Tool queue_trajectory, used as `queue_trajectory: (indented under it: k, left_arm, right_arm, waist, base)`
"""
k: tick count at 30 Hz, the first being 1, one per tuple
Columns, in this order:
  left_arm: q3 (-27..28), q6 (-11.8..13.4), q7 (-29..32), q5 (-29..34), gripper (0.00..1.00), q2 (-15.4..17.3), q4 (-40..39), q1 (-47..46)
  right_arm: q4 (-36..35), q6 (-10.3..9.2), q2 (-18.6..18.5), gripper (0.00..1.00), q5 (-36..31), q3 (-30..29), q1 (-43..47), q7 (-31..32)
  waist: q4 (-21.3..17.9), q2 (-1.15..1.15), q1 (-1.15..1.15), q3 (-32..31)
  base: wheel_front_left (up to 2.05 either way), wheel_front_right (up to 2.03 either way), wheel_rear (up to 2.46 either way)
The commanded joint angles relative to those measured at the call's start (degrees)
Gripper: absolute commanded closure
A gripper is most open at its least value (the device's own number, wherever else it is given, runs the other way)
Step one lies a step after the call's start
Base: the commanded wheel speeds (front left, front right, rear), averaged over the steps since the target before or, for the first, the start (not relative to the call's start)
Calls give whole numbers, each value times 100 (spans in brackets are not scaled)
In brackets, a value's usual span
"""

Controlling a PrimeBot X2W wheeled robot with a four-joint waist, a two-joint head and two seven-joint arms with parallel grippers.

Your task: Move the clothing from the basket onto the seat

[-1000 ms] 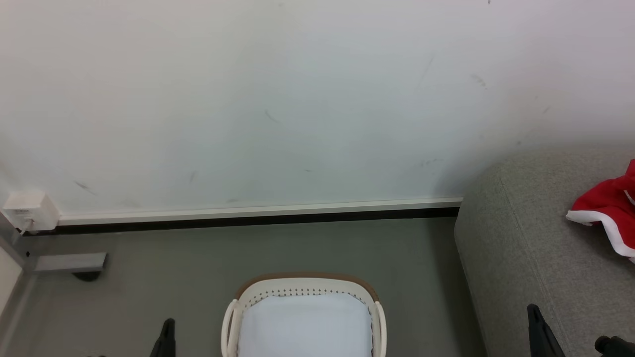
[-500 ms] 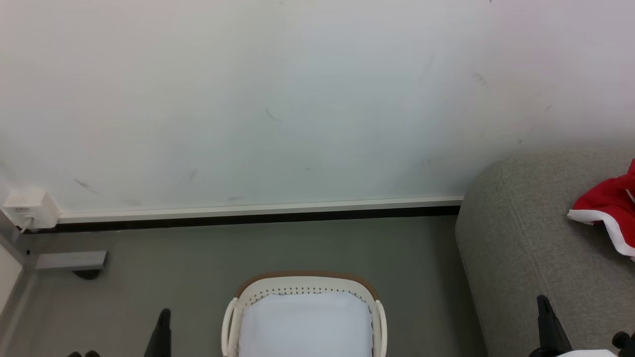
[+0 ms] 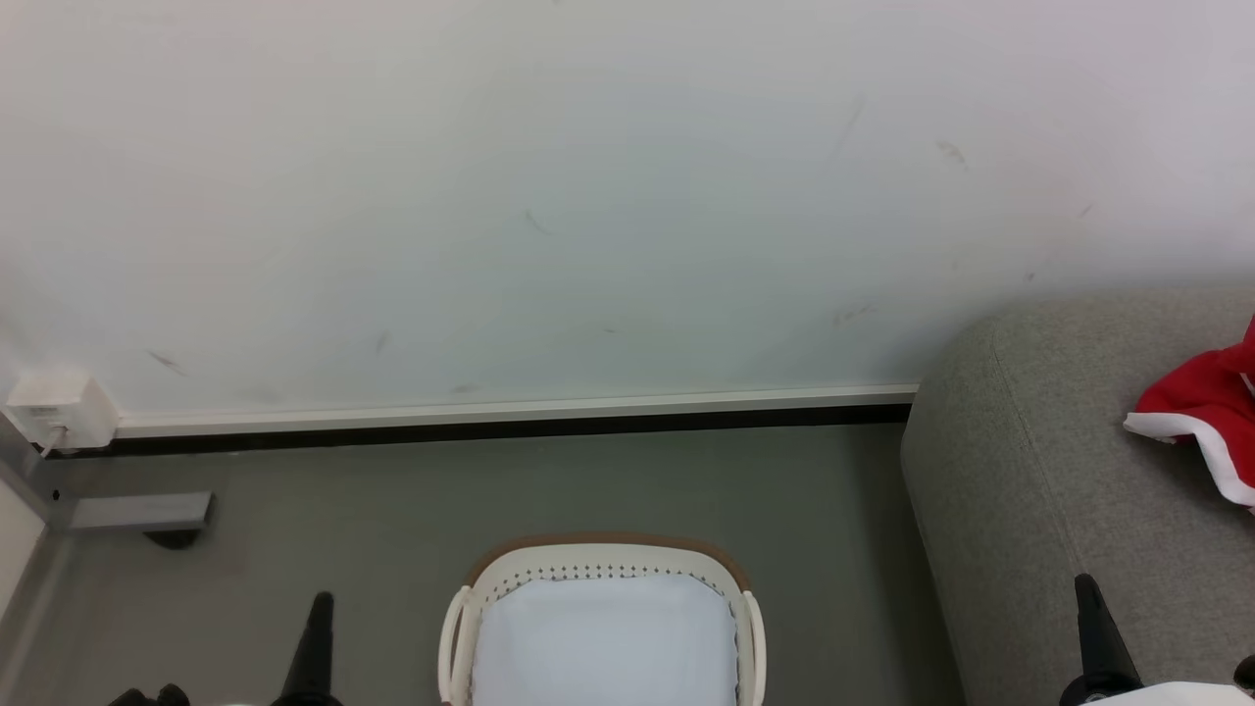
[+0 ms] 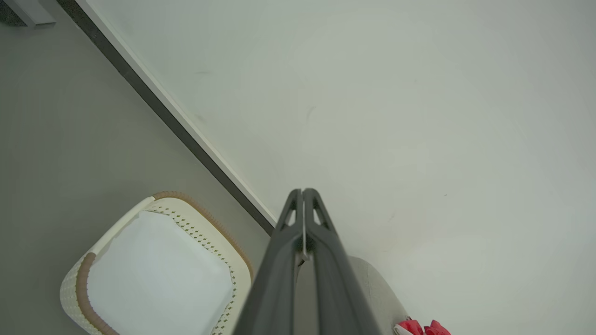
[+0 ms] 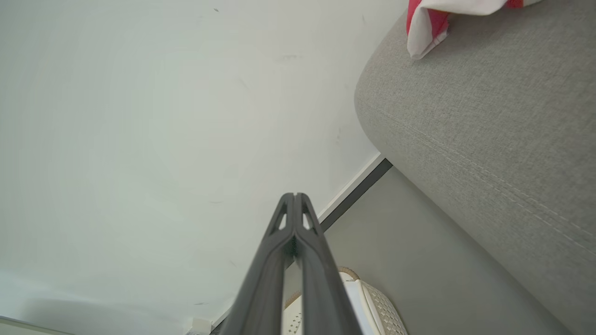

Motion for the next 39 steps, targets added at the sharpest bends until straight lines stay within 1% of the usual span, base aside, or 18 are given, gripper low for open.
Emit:
queue_trajectory:
  k: [1,19,39]
  left_arm:
    - [41,-12,31,-146,100,30,-76,-120]
    - [126,-15,309,-1158,100,23,-116,-253]
    - [218,-18,571,-2092,100,16,-151,-381]
  right_arm:
    - [-80,-5,-56,100,137,-33,-154,27]
    - [-221,-7,-64,100,1177,-168,-196,307]
    - [-351,-9,-71,100,2174,-301,-251,561]
  waist:
    - [1,0,0,1]
    - [13,0,0,38]
    - [27,0,0,80]
  base:
    - [0,0,0]
    - [0,0,0]
    - [0,0,0]
